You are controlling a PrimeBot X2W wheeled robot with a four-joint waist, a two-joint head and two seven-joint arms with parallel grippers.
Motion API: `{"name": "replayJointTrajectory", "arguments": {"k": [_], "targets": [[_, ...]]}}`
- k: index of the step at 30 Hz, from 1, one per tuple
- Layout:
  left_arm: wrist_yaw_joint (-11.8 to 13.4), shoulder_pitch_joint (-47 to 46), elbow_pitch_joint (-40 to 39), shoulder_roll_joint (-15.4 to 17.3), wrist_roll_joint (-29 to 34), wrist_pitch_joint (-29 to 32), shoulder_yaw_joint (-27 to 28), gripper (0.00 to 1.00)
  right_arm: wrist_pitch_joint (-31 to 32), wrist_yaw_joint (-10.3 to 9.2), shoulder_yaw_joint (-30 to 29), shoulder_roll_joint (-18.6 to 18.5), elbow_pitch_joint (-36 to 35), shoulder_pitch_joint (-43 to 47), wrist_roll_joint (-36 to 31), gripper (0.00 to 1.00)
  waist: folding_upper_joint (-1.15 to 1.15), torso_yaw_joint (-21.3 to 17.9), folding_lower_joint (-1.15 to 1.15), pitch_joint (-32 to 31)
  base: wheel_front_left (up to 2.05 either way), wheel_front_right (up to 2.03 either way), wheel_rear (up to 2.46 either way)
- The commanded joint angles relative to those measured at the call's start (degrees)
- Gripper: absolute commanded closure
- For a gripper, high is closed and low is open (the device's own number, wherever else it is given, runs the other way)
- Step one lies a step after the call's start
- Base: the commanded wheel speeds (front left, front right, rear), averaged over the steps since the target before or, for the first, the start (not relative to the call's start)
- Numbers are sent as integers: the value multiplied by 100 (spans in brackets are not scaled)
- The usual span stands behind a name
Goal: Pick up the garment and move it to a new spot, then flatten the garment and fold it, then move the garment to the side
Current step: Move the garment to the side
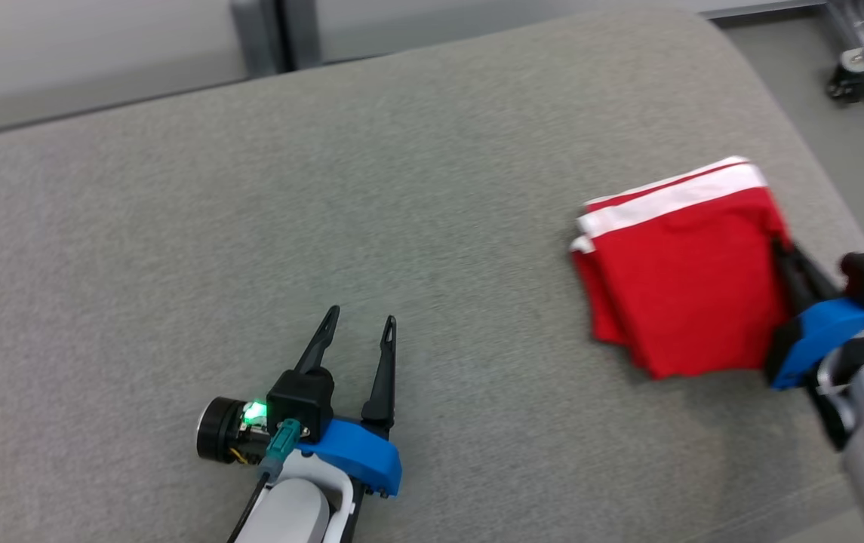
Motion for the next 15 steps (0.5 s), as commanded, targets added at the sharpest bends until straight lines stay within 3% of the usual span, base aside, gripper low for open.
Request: {"name": "replayJointTrajectory", "arguments": {"k": [1, 10, 15], "targets": [[-2, -193, -5, 5, 82, -17, 21, 0, -4, 1, -121, -371, 177, -277, -197, 100, 0, 463, 0, 403, 0, 0, 0], [56, -449, -83, 2, 255, -17, -1, 0, -2, 0, -954, -1294, 896, -844, -809, 100, 0, 1010, 0, 871, 0, 0, 0], [92, -495, -86, 19, 257, -15, -10, 0, -3, 0, -1677, -1508, 1187, -1020, -1324, 100, 0, 1149, 0, 976, 0, 0, 0]]}}
